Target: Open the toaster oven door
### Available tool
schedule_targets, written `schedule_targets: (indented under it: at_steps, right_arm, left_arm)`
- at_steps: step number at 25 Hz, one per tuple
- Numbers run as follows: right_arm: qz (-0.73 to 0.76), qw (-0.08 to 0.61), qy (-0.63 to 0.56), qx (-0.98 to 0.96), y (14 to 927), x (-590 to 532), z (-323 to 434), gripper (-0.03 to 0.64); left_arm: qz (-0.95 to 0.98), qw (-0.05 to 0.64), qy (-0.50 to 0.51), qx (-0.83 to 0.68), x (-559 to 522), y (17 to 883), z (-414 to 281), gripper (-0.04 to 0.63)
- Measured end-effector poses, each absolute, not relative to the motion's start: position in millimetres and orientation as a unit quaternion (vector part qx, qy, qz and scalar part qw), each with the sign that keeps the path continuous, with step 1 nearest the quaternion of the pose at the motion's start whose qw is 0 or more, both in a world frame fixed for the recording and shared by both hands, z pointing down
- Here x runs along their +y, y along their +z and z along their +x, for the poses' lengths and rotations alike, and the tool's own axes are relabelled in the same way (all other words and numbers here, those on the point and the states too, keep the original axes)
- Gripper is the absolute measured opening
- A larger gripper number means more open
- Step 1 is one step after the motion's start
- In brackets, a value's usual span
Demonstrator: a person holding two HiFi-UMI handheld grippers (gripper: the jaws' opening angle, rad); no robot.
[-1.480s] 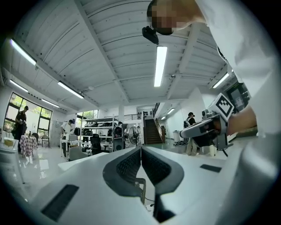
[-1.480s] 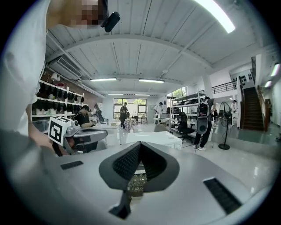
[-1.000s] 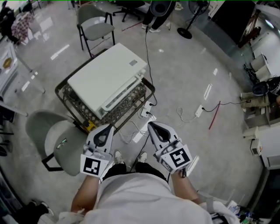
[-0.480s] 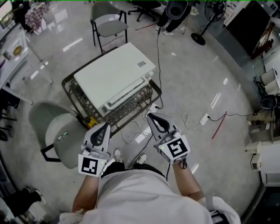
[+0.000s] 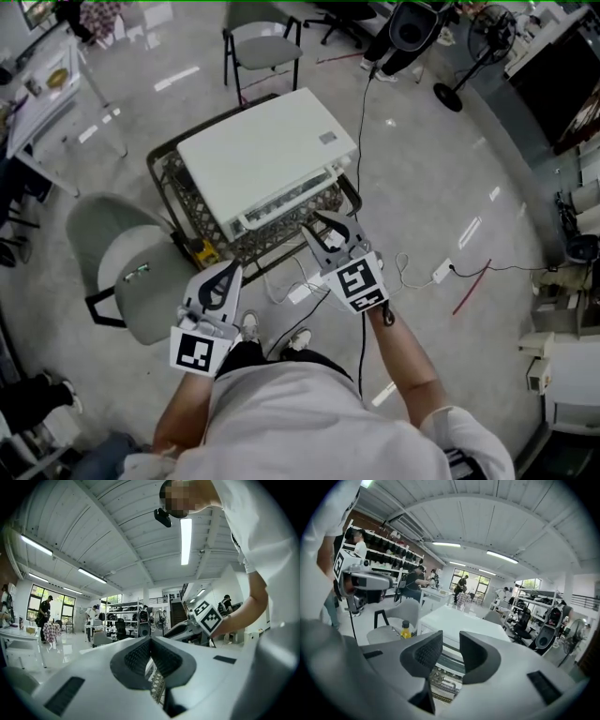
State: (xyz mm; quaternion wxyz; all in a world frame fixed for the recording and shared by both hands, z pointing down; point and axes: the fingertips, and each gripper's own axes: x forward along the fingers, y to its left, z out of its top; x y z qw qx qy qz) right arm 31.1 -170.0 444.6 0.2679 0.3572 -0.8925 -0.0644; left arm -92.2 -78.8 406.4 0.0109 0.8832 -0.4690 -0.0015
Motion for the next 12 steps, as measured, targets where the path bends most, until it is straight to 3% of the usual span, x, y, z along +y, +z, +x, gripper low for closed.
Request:
schedule_targets:
  at_steps: [12]
  right_arm:
    - [0.259, 0.445, -0.122, -0.849, 547, -231, 16, 0.232]
  left_arm:
    - [0.865, 0.024, 0.014, -0.5, -74, 416, -115, 0.017]
